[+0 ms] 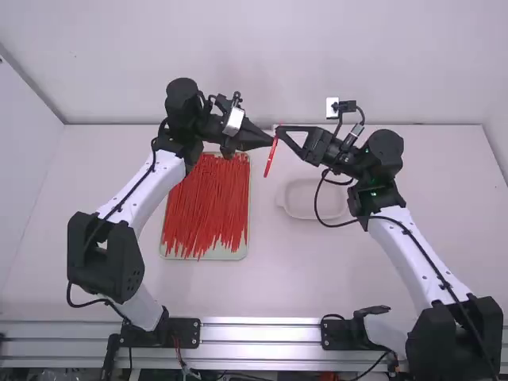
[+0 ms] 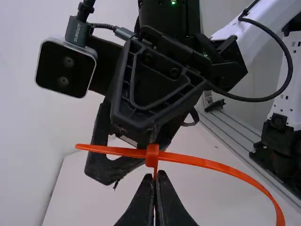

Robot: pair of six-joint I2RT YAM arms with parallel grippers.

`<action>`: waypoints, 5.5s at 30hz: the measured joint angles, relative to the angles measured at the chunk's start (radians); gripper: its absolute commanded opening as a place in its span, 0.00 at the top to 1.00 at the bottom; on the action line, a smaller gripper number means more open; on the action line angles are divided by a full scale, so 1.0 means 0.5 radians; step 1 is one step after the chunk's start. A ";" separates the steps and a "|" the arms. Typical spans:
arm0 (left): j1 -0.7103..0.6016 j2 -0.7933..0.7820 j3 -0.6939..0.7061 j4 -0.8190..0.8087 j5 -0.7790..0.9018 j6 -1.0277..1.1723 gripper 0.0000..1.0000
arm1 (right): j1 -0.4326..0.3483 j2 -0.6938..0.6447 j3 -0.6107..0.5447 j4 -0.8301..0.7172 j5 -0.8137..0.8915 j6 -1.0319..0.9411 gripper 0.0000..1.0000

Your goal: Fasten the cable tie

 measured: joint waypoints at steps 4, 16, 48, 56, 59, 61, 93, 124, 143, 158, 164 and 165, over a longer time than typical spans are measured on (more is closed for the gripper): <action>0.000 0.000 -0.001 0.000 0.000 -0.001 0.98 | 0.000 0.000 0.000 0.022 0.002 0.016 0.64; -0.042 0.001 -0.001 0.041 -0.008 0.000 0.98 | 0.000 -0.004 0.001 0.053 -0.002 0.043 1.00; -0.042 -0.008 -0.002 -0.806 -0.006 0.466 0.98 | 0.002 0.031 -0.034 -0.004 -0.113 0.043 1.00; -0.042 -0.008 -0.002 -0.946 0.001 0.564 0.98 | 0.002 0.034 -0.034 0.000 -0.120 0.047 1.00; -0.042 -0.008 -0.002 -1.085 -0.003 0.637 0.98 | 0.002 0.034 -0.034 -0.002 -0.121 0.045 1.00; -0.043 -0.008 0.005 -1.253 -0.031 0.716 0.98 | 0.002 0.034 -0.034 -0.004 -0.121 0.044 1.00; -0.052 -0.019 -0.196 -2.077 -0.314 1.372 0.98 | -0.272 0.036 -0.060 0.356 -0.199 0.208 1.00; -0.052 -0.018 -0.309 -1.978 -0.354 1.392 0.98 | -0.292 0.027 -0.050 0.457 -0.032 0.293 1.00; -0.052 -0.018 -0.309 -1.865 -0.353 1.283 0.98 | -0.292 0.027 -0.050 0.455 -0.082 0.294 1.00; -0.027 -0.019 -0.310 -1.708 -0.352 1.152 0.98 | -0.292 0.027 -0.050 0.456 -0.140 0.296 1.00; -0.014 -0.018 -0.309 -1.500 -0.270 0.998 0.97 | -0.292 0.027 -0.050 0.456 -0.185 0.305 1.00; -0.014 -0.018 -0.309 -1.465 -0.243 0.984 0.96 | -0.292 0.027 -0.050 0.457 -0.193 0.306 1.00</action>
